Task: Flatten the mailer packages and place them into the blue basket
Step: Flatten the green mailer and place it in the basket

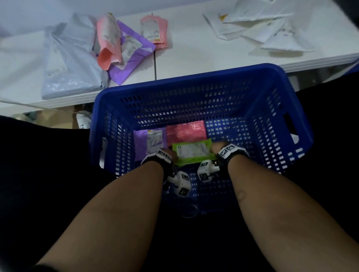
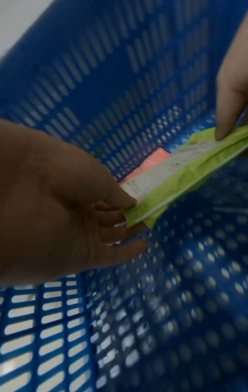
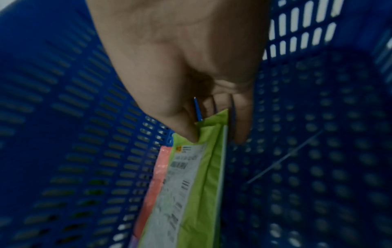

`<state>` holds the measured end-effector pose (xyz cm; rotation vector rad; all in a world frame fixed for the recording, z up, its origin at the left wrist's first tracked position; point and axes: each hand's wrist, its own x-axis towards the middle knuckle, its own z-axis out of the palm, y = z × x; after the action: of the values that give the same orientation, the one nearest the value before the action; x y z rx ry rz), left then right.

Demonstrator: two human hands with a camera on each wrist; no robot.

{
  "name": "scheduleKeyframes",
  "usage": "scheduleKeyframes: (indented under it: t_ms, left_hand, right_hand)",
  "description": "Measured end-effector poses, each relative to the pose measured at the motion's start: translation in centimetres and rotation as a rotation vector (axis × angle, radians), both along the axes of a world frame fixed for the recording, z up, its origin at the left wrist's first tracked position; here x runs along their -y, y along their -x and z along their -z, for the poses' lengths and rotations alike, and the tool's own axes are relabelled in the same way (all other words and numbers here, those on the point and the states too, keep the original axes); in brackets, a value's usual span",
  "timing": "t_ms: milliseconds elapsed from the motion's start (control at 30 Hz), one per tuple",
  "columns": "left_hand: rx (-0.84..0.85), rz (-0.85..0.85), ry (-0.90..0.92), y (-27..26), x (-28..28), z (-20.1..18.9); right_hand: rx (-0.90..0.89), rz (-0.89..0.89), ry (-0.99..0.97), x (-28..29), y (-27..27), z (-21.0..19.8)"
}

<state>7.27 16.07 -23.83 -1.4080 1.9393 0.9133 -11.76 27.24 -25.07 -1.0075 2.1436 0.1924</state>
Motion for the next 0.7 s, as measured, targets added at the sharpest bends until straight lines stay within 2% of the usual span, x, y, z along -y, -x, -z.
scheduleKeyframes:
  t_ms: [33, 100, 200, 233, 300, 333, 400, 433, 467, 567, 700]
  left_hand:
    - [0.020, 0.050, -0.002, -0.2, -0.2, 0.2]
    - [0.115, -0.002, -0.049, -0.2, -0.4, 1.0]
    - [0.057, -0.034, 0.003, -0.4, -0.2, 0.9]
    - [0.022, -0.111, 0.001, -0.4, 0.0, 1.0]
    - [-0.101, -0.116, 0.098, -0.3, 0.3, 1.2]
    - [-0.203, -0.255, 0.128, 0.1, 0.6, 1.1]
    - [-0.461, -0.727, 0.175, 1.0, 1.3, 0.7]
    - [-0.522, -0.848, 0.193, 1.2, 1.6, 0.9]
    - [-0.557, -0.891, 0.209, 1.5, 1.7, 0.9]
    - [-0.523, -0.846, 0.109, 1.4, 1.7, 1.1]
    - [-0.358, -0.575, -0.028, 1.6, 0.9, 0.8]
  right_hand:
    - [0.009, 0.007, -0.058, -0.3, -0.8, -0.8]
    - [0.001, -0.029, -0.130, -1.2, -1.6, -0.6]
    - [0.051, -0.005, -0.095, -0.7, -1.0, 1.2]
    - [0.116, 0.110, -0.035, -0.1, -0.7, 2.1]
    - [0.313, 0.451, 0.129, 0.9, -0.5, 1.9]
    - [0.416, 0.623, 0.249, 1.5, -0.3, 1.6]
    - [0.618, 0.913, 0.417, 2.6, -0.5, 1.0]
    - [0.658, 1.004, 0.440, 3.0, -0.5, 1.0]
    - [0.640, 1.037, 0.461, 3.3, -0.4, 0.9]
    - [0.540, 0.972, 0.415, 3.3, 0.0, 1.4]
    - [0.406, 0.606, 0.190, 1.9, -0.3, 1.7]
